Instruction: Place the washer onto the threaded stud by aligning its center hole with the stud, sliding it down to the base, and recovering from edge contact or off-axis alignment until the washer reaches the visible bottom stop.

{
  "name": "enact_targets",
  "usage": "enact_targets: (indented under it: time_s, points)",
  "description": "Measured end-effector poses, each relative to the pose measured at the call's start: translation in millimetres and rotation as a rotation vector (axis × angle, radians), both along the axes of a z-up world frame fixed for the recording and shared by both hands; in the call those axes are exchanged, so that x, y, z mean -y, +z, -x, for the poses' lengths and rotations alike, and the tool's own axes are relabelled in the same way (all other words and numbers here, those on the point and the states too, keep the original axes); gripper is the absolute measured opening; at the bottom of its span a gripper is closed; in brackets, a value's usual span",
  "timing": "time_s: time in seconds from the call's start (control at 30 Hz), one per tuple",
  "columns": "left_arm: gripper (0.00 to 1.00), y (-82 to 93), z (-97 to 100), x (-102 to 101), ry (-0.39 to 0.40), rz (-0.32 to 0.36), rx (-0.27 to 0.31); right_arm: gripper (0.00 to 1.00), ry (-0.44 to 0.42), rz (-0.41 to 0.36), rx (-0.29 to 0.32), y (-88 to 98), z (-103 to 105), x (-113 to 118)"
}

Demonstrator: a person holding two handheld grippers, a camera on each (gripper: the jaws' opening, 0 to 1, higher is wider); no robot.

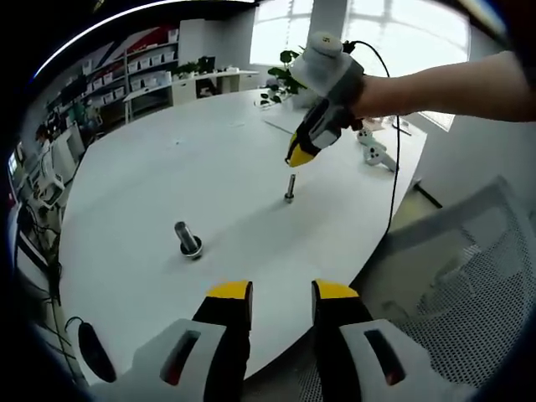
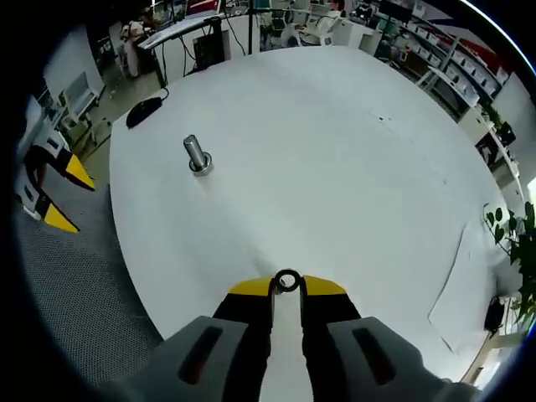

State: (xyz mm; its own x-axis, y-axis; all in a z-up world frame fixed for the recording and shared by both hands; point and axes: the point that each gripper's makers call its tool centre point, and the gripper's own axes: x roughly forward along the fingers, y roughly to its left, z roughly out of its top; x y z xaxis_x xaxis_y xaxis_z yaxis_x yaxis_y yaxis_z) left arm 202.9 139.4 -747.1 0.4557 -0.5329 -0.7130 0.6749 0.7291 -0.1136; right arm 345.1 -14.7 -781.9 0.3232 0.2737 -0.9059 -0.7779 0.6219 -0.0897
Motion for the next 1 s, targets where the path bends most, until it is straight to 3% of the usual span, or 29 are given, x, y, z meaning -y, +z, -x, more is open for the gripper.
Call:
enact_targets:
  time_s: [0.33,0.77,1.0]
  points:
    - [0.26,1.3,3.0,5.2,-0.020,0.013,-0.006,0.14,0.031,0.024,0.000,-3.6,2.7,2.9]
    - [0.26,1.1,-0.1,0.6,0.005,0.017,-0.008,0.14,0.078,0.070,-0.050,-21.8,10.5,1.0]
    - [0.26,1.6,-0.7,-0.2,0.009,0.016,-0.006,0.14,0.056,0.045,-0.060,-24.6,5.6,-2.8]
